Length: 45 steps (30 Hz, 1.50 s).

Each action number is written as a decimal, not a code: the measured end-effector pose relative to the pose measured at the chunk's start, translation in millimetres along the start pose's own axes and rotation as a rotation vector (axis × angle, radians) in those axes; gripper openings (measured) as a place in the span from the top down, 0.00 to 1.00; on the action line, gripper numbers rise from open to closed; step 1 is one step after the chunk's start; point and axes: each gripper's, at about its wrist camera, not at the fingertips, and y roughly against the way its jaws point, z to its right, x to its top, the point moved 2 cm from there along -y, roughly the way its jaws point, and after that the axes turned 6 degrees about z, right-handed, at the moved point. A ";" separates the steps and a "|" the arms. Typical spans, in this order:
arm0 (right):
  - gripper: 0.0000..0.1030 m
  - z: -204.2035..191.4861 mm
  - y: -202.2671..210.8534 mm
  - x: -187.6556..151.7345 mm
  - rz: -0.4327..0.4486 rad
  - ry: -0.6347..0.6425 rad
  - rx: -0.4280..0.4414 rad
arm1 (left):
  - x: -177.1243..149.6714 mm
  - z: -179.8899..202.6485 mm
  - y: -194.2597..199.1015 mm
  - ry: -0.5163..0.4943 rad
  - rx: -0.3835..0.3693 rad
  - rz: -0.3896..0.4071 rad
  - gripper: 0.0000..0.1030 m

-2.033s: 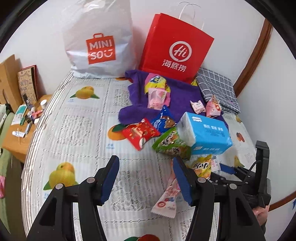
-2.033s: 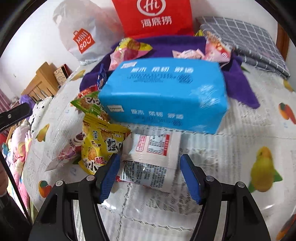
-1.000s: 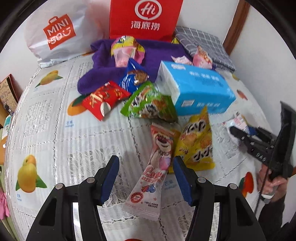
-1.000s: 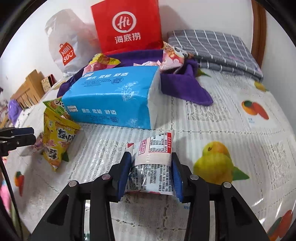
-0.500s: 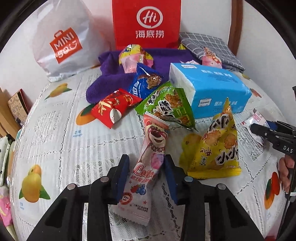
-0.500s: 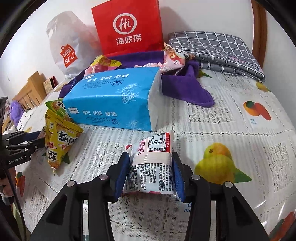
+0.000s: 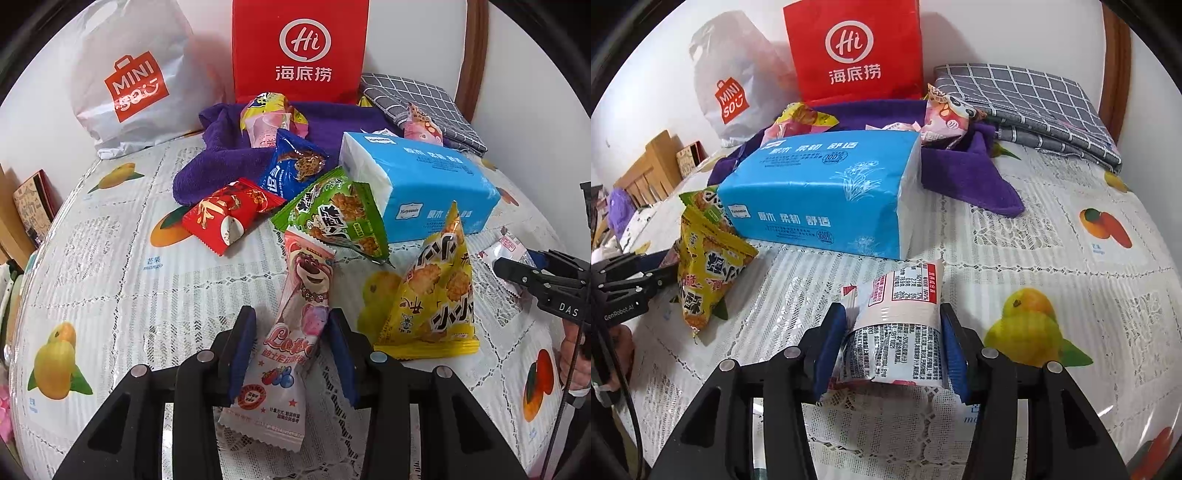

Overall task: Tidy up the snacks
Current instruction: 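Grasp the pink Lotso strawberry bar with the left gripper while the right holds the white packet, then carry the Lotso bar with the left gripper while the right carries the white packet to the towel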

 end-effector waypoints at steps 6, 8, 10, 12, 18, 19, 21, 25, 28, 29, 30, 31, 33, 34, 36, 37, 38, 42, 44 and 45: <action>0.47 -0.5 -1.0 0.0 -0.005 0.021 0.000 | 0.0 4.9 -1.1 -0.022 0.000 -0.006 0.54; 0.47 0.3 -1.0 -0.1 -0.004 0.017 0.006 | -0.1 5.5 -1.1 -0.017 -0.005 -0.005 0.54; 0.46 0.1 -1.2 -0.2 -0.004 0.019 0.006 | -0.2 5.1 -1.2 -0.018 -0.005 -0.005 0.54; 0.46 0.0 -1.2 0.1 -0.004 0.018 0.008 | -0.3 5.2 -1.2 -0.015 -0.006 -0.004 0.54; 0.47 0.7 -0.7 -0.1 -0.003 0.019 0.005 | 0.2 -4.3 1.3 0.040 -0.023 0.010 0.76; 0.47 1.0 -0.5 0.1 -0.002 0.016 0.009 | -0.1 -6.6 2.0 0.049 -0.026 0.012 0.77; 0.49 1.9 0.0 0.3 0.001 0.004 0.016 | -0.9 -7.9 2.8 0.057 -0.031 0.014 0.79; 0.59 11.0 2.4 0.7 0.016 -0.060 0.069 | -3.6 -3.7 5.5 0.033 -0.007 0.010 0.80; 0.61 10.9 3.2 0.5 0.022 -0.071 0.073 | -4.7 -0.1 10.5 0.024 0.009 -0.005 0.80; 0.62 10.1 3.4 0.5 0.023 -0.068 0.070 | -4.5 -0.3 12.3 0.027 0.003 -0.006 0.80; 0.62 9.0 3.5 0.7 0.024 -0.063 0.063 | -4.0 -0.1 15.1 0.030 -0.004 -0.006 0.80; 0.62 7.9 4.4 0.8 0.028 -0.056 0.053 | -3.2 0.2 17.3 0.032 -0.009 -0.007 0.80; 0.62 5.8 7.3 0.9 0.042 -0.049 0.044 | -0.2 0.8 22.3 0.032 -0.013 -0.005 0.80; 0.63 4.6 9.3 0.5 0.049 -0.056 0.049 | 1.3 1.2 24.5 0.032 -0.015 -0.003 0.80; 0.63 4.4 11.3 -0.1 0.048 -0.072 0.063 | 5.4 2.2 27.4 0.030 -0.019 -0.012 0.80; 0.63 3.0 12.4 0.2 0.044 -0.074 0.066 | 6.9 2.7 28.6 0.031 -0.022 -0.014 0.80; 0.63 1.7 13.7 0.7 0.045 -0.070 0.068 | 9.3 3.2 30.4 0.033 -0.027 -0.011 0.80; 0.63 -4.8 25.1 5.8 0.062 -0.046 0.065 | 19.6 6.1 37.5 0.047 -0.056 -0.002 0.80; 0.63 -7.0 32.6 10.9 0.073 -0.040 0.069 | 24.7 7.6 41.3 0.053 -0.070 0.004 0.80; 0.63 -8.1 36.4 13.8 0.079 -0.037 0.071 | 26.7 8.6 43.0 0.053 -0.075 0.008 0.80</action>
